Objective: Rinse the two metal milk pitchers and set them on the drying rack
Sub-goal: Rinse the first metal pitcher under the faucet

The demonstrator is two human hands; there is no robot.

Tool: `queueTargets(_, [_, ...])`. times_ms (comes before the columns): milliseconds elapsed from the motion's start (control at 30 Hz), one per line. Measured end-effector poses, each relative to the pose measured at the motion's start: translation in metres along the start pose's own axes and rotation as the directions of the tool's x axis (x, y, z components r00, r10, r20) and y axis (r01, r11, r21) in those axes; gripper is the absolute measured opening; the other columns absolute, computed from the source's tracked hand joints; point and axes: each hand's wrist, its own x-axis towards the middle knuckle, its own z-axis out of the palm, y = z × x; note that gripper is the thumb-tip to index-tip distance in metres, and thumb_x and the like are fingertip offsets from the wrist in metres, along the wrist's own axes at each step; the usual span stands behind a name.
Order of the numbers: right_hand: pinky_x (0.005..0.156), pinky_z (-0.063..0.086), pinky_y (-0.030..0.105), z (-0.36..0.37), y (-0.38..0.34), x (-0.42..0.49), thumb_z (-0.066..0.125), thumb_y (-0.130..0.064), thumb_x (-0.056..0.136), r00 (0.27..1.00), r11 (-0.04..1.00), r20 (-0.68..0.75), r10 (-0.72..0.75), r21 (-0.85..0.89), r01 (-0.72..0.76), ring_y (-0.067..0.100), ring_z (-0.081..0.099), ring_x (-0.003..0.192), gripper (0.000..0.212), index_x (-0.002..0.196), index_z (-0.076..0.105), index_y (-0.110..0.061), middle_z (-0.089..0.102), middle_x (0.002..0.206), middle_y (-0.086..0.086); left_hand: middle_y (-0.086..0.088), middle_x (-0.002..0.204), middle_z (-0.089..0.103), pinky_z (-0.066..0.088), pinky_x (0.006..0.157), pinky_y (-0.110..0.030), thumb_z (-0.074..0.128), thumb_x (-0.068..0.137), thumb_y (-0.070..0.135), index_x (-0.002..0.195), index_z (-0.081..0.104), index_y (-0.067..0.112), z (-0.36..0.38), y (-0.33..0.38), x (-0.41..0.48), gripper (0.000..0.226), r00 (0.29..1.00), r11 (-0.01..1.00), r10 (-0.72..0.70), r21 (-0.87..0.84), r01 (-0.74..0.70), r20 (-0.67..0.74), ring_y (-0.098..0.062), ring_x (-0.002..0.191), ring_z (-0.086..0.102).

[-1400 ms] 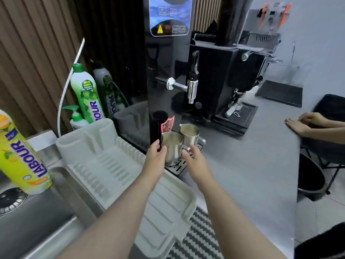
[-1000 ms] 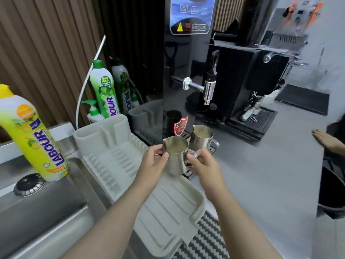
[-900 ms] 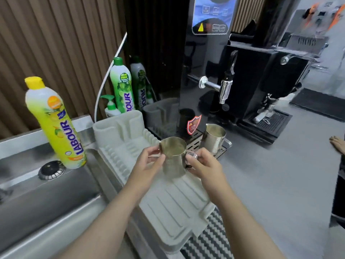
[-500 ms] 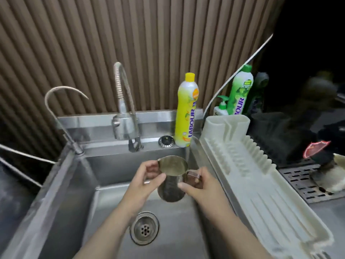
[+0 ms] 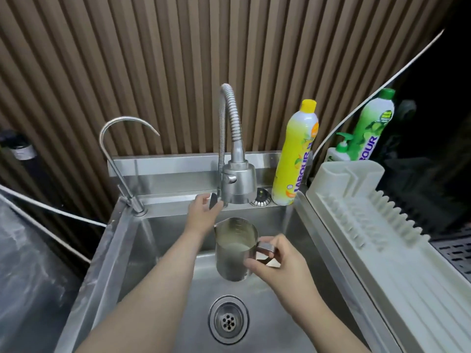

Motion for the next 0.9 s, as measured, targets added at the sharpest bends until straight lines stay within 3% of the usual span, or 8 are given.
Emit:
queueTargets(233, [0.073,0.05,0.03,0.008,0.0,0.0,0.08,-0.013,0.065,0.996,0.999,-0.081,0.032,0.032,-0.03,0.014,0.063,0.086,0.032,0.067,0.054,-0.031,0.067,0.089,-0.009,-0.006,0.092,0.058,0.039,0.073,-0.03,0.055,0.088,0.018,0.095,0.054,0.009,0.01,-0.005,0.03,0.011,0.993,0.996,0.079,0.051,-0.075,-0.093,-0.025,0.085,0.053])
queueTargets(333, [0.073,0.05,0.029,0.011,-0.001,-0.001,0.08,-0.015,0.066,0.994,1.0,-0.108,0.018,0.027,-0.015,0.014,0.063,0.089,0.037,0.065,0.055,-0.042,0.067,0.094,-0.006,-0.011,0.092,0.06,0.054,0.08,-0.038,0.053,0.09,0.02,0.094,0.055,0.012,0.008,-0.015,0.049,0.01,0.971,0.947,-0.196,-0.283,0.15,-0.14,-0.03,0.087,0.063])
queueTargets(467, [0.074,0.05,0.026,0.018,-0.008,-0.001,0.079,-0.012,0.067,0.992,1.0,-0.126,0.013,0.012,-0.012,0.009,0.062,0.087,0.044,0.061,0.052,-0.046,0.067,0.094,-0.007,-0.009,0.079,0.051,0.053,0.083,-0.036,0.041,0.099,0.025,0.119,0.047,0.001,0.0,-0.029,0.072,0.032,0.868,0.693,-0.474,-0.544,0.472,0.15,-0.021,0.074,0.061])
queueTargets(567, [0.065,0.045,0.009,0.018,-0.016,-0.003,0.077,-0.007,0.07,0.992,1.0,-0.127,0.013,0.025,-0.009,0.002,0.058,0.079,0.041,0.066,0.055,-0.042,0.065,0.092,-0.007,-0.014,0.09,0.054,0.047,0.09,-0.043,0.038,0.1,0.022,0.134,0.037,-0.003,0.0,-0.031,0.077,0.042,0.846,0.61,-0.469,-0.6,0.518,0.253,-0.033,0.118,0.057])
queueTargets(633, [0.06,0.041,0.002,0.015,-0.019,-0.004,0.076,-0.004,0.072,0.994,0.999,-0.109,0.015,0.051,-0.009,-0.007,0.055,0.07,0.033,0.077,0.057,-0.03,0.062,0.09,-0.008,-0.022,0.122,0.055,0.044,0.094,-0.044,0.038,0.1,0.023,0.137,0.035,-0.004,-0.001,-0.029,0.073,0.046,0.846,0.565,-0.458,-0.646,0.513,0.272,-0.035,0.127,0.049])
queueTargets(700, [0.058,0.04,0.001,0.012,-0.021,-0.006,0.075,-0.003,0.073,0.996,0.998,-0.09,0.015,0.067,-0.009,-0.012,0.053,0.067,0.029,0.08,0.057,-0.024,0.06,0.089,-0.009,-0.022,0.14,0.045,0.046,0.094,-0.043,0.039,0.099,0.026,0.141,0.032,0.001,-0.007,-0.025,0.056,0.05,0.863,0.555,-0.422,-0.673,0.489,0.279,-0.035,0.125,0.051])
queueTargets(833, [0.06,0.041,0.001,0.006,-0.016,-0.006,0.076,-0.002,0.071,0.999,0.998,-0.046,-0.005,0.068,0.008,-0.011,0.055,0.071,0.03,0.078,0.057,-0.024,0.063,0.096,-0.002,-0.023,0.131,0.054,0.057,0.059,-0.028,0.051,0.094,0.03,0.129,0.045,0.007,-0.023,-0.017,-0.001,0.042,0.909,0.692,-0.235,-0.598,0.405,0.343,-0.027,0.088,0.064])
queueTargets(900, [0.062,0.042,0.002,0.003,-0.009,-0.004,0.076,-0.004,0.071,1.0,0.998,-0.014,-0.005,0.07,0.006,-0.011,0.056,0.074,0.031,0.077,0.055,-0.025,0.063,0.096,-0.005,-0.021,0.118,0.059,0.058,0.069,-0.038,0.052,0.093,0.028,0.113,0.055,0.014,-0.029,-0.011,-0.038,0.024,0.923,0.776,-0.104,-0.55,0.308,0.37,-0.027,0.088,0.063])
